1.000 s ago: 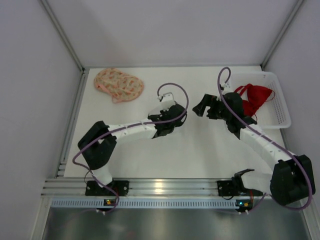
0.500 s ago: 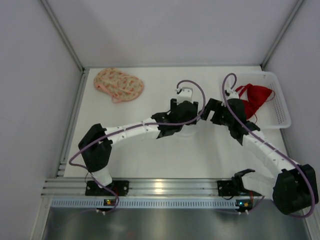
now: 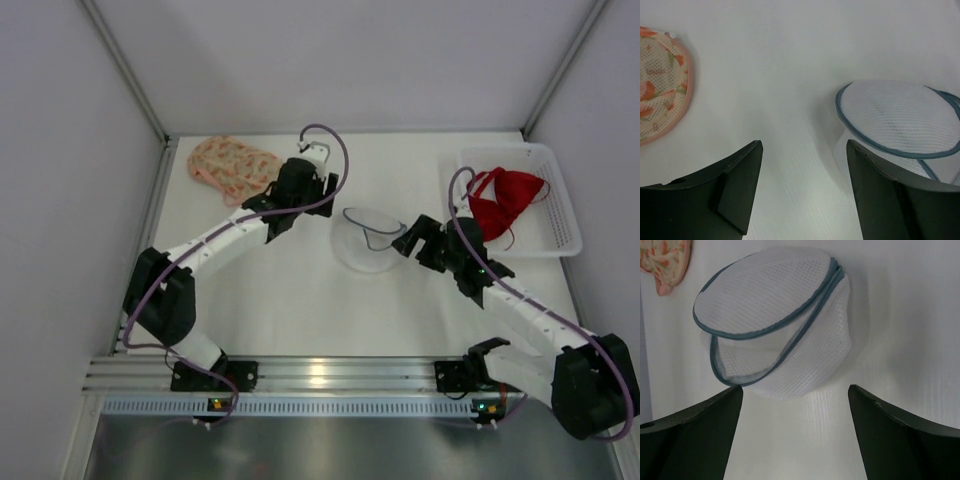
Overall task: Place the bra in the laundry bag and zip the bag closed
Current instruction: Move the laundry bag to the center of the board, then open the laundry bag at the center of the board.
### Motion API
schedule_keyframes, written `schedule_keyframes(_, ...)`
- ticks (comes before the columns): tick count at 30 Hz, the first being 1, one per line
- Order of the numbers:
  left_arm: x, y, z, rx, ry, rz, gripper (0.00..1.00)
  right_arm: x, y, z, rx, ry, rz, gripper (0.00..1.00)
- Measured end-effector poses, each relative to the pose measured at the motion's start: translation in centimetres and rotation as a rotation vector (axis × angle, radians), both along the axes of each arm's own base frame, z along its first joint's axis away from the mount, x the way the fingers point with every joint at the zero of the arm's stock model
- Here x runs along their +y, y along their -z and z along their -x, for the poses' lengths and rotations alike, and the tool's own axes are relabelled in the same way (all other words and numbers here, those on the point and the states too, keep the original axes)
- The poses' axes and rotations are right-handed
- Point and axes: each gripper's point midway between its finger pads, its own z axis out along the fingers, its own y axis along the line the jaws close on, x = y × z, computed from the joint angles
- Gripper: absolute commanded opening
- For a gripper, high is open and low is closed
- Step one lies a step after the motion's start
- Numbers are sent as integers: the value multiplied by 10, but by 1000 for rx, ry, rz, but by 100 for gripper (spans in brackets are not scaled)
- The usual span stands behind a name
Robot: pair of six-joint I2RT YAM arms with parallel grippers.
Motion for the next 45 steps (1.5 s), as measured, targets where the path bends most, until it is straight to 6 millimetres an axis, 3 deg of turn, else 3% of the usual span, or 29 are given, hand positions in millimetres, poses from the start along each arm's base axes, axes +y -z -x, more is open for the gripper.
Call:
schedule_keyframes(3, 0, 17, 2, 37, 30, -16, 73, 13, 2, 2, 14, 35, -76, 87)
schedule_keyframes(8, -17, 22, 11, 44, 95, 6, 72, 24, 6, -5, 75, 125, -161, 84)
schedule_keyframes(15, -17, 21, 9, 29, 91, 15, 72, 47, 15, -15, 149, 168, -171, 61)
schedule_keyframes(16, -16, 22, 9, 30, 89, 14, 72, 48, 20, -15, 160, 168, -163, 53)
schedule_keyframes(20, -14, 24, 8, 33, 85, 11, 72, 52, 33, -19, 193, 171, -110, 37)
schedule_keyframes(21, -13, 24, 8, 31, 84, 11, 72, 52, 34, -23, 195, 173, -96, 28)
schedule_keyframes(24, -13, 24, 8, 27, 89, 7, 72, 55, 26, -36, 157, 150, -50, 18)
schedule_keyframes(25, -13, 26, 8, 26, 92, 3, 72, 55, 22, -40, 140, 134, -28, 20)
schedule_keyframes(28, -10, 34, 14, 35, 111, -17, 74, 60, -1, -53, 54, 39, 58, 18)
schedule_keyframes(30, -8, 38, 19, 43, 127, -27, 74, 66, -16, -66, -8, -60, 140, 3)
schedule_keyframes(33, -6, 40, 25, 47, 142, -30, 75, 81, -25, -86, -67, -275, 298, 1)
schedule_keyframes(36, -5, 39, 33, 49, 161, -20, 75, 91, -13, -93, -91, -477, 404, 0)
schedule_keyframes(39, -2, 33, 46, 45, 190, 4, 75, 91, 14, -80, -42, -648, 449, 0)
schedule_keyframes(42, 2, 21, 58, 29, 204, 35, 75, 82, 33, -72, 22, -725, 428, 0)
schedule_keyframes(45, 6, 11, 70, 1, 197, 49, 75, 70, 33, -76, 45, -728, 401, 2)
